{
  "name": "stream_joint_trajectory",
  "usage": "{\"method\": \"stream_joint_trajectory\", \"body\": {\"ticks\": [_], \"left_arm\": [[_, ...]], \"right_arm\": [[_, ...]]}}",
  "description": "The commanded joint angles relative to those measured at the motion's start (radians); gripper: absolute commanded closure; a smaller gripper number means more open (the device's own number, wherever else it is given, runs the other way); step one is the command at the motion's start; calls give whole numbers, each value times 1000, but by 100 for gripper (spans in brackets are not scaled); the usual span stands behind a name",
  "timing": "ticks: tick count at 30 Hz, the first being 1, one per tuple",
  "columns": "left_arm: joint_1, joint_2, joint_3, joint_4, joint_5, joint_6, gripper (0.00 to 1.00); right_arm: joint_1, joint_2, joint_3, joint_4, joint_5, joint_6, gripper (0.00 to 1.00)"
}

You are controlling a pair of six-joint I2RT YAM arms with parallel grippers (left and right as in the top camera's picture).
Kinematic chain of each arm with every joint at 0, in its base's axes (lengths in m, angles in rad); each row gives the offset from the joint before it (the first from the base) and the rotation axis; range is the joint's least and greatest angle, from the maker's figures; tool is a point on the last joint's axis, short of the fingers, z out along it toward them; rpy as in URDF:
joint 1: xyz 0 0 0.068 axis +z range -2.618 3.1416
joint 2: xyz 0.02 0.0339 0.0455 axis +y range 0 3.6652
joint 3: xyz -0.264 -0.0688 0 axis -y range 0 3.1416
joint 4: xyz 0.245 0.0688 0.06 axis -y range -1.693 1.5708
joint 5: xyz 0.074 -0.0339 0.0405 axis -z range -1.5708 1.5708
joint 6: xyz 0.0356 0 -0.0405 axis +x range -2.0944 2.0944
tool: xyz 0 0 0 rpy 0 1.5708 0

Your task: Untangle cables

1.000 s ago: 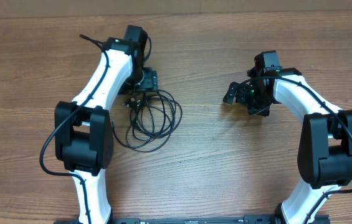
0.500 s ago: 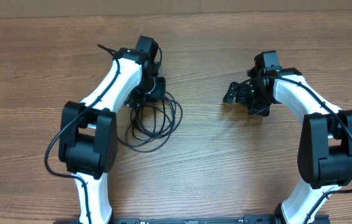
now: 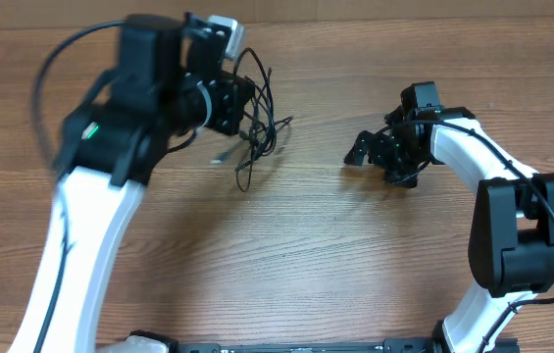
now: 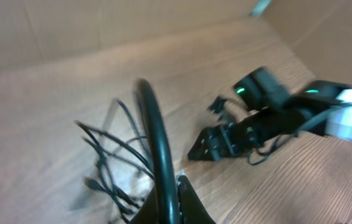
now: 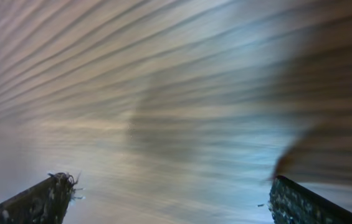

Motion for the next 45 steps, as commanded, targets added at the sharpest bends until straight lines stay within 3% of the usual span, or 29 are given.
{"method": "stream_joint_trajectory", "body": {"ticks": [1,4,8,9,11,14,18,22,27,28,29,30,38,45], "left_arm": [[-5,-36,7,-10,23,121,96],[-5,-43,7,-31,0,168,96],[-4,-18,7,-61,-27,168,96],[-3,-11,7,-69,-27,168,96],[-3,2,7,-78,-24,168,96],[-4,19,7,-86,-2,169,96],[-4,25,7,-82,36,208,96],[-4,23,7,-85,119,275,96],[-4,23,7,-129,264,448,96],[-4,23,7,-140,263,467,96],[-4,23,7,-151,260,483,96],[-4,23,7,-161,260,497,96],[-9,24,7,-168,351,517,96],[-9,23,8,-122,475,516,96]], "right_arm": [[3,-28,-3,22,-386,-138,1],[12,-28,-3,8,-696,-396,35],[14,-28,-3,-32,-871,-525,89],[14,-28,-3,-42,-888,-547,92],[14,-28,-3,-47,-903,-558,82],[21,-28,-3,-46,-903,-554,48],[36,-28,-3,-46,-898,-493,27],[39,-28,-3,-26,-900,-451,26],[39,-28,-3,71,-907,-144,25],[39,-28,-3,91,-907,-71,20],[39,-28,-3,109,-906,1,7],[39,-28,-3,125,-905,66,0],[64,-28,-3,198,-742,350,0],[177,-28,-3,206,-546,401,0]]}}
